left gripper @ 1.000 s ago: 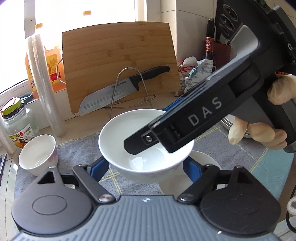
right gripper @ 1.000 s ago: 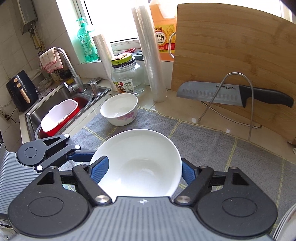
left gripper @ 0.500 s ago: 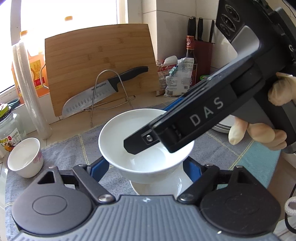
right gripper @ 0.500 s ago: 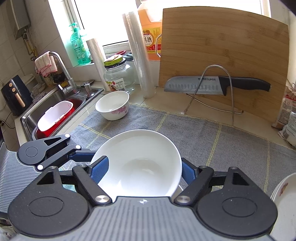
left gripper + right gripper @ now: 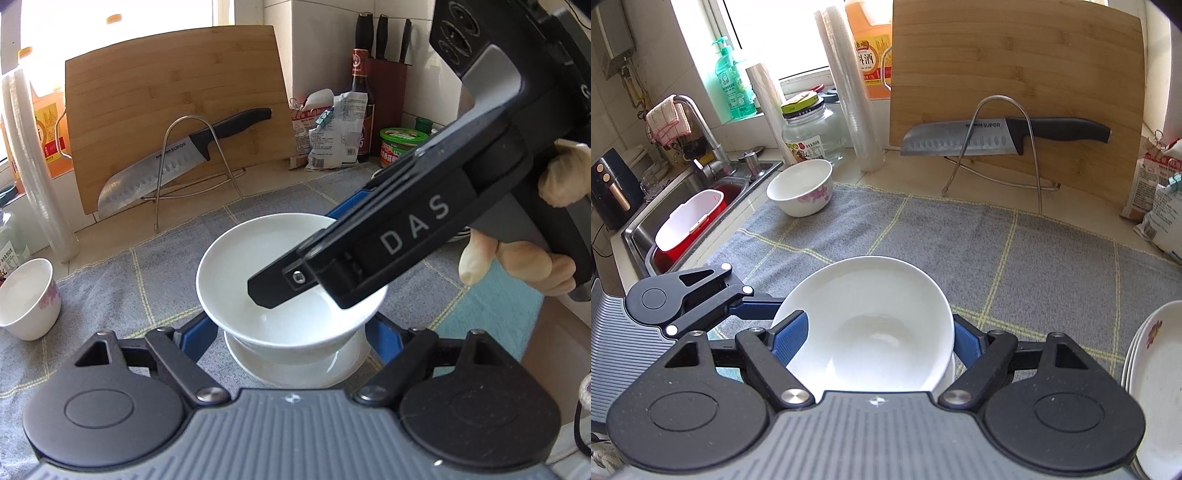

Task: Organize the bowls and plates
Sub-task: 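Lower the white bowl onto the top plate with the right gripper, then set the bowl on the plates and open the right gripper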

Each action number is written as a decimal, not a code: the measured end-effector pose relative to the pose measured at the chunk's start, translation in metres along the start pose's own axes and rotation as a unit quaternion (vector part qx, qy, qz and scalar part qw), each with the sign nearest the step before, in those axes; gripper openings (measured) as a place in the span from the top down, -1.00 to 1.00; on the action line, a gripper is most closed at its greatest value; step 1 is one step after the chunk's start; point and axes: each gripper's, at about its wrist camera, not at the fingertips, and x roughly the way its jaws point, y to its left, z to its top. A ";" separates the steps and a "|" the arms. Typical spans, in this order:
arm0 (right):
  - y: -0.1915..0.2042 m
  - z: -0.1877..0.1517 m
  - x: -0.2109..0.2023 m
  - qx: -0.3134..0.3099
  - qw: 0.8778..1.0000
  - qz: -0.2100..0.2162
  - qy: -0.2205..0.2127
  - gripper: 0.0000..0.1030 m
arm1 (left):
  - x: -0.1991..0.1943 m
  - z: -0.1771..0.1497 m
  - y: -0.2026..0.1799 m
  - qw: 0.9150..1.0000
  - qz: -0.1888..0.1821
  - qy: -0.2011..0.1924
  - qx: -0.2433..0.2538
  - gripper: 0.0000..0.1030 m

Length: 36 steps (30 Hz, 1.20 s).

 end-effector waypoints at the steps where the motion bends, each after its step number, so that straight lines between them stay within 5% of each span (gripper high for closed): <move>1: -0.001 -0.001 0.001 0.002 1.000 0.000 0.002 -0.67 | 0.001 0.000 0.000 1.000 -0.001 0.001 0.000 -0.68; 36: -0.011 -0.010 0.016 0.024 0.999 0.006 0.026 -0.67 | 0.016 -0.003 0.000 0.999 -0.011 0.035 0.004 -0.68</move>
